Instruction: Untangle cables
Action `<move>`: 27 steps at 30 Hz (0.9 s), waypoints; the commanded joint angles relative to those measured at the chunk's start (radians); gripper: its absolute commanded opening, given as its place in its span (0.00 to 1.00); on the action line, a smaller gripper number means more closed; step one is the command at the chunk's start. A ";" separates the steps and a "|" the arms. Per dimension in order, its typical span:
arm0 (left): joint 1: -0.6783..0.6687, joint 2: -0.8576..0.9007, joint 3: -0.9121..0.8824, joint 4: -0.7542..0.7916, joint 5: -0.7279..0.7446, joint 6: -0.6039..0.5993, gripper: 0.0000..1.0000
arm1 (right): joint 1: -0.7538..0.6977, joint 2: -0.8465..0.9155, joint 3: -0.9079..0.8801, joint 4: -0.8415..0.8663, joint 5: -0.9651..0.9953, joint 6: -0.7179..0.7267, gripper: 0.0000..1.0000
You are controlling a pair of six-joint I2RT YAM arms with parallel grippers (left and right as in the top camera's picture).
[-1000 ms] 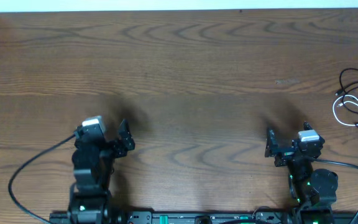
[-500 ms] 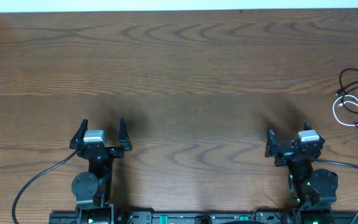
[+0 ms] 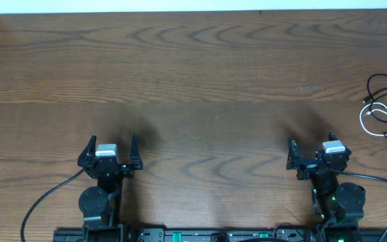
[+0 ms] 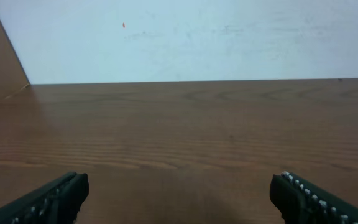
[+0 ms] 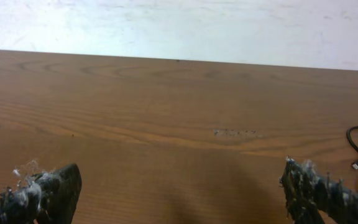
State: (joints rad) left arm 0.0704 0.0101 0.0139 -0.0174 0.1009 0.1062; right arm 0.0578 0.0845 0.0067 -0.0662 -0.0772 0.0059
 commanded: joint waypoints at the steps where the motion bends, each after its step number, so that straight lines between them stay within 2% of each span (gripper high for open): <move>1: 0.003 -0.009 -0.010 -0.043 0.015 0.013 0.98 | 0.005 -0.006 -0.001 -0.005 0.004 -0.014 0.99; 13: 0.000 -0.009 -0.010 -0.043 0.015 0.013 0.98 | 0.005 -0.006 -0.001 -0.005 0.004 -0.014 0.99; 23: -0.142 -0.009 -0.010 -0.043 0.015 0.013 0.98 | 0.005 -0.006 -0.001 -0.005 0.004 -0.014 0.99; 27: -0.150 -0.009 -0.010 -0.043 0.015 0.013 0.98 | 0.005 -0.006 -0.001 -0.005 0.004 -0.014 0.99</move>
State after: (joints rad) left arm -0.0742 0.0101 0.0139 -0.0181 0.0986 0.1066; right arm 0.0578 0.0845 0.0067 -0.0662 -0.0772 0.0059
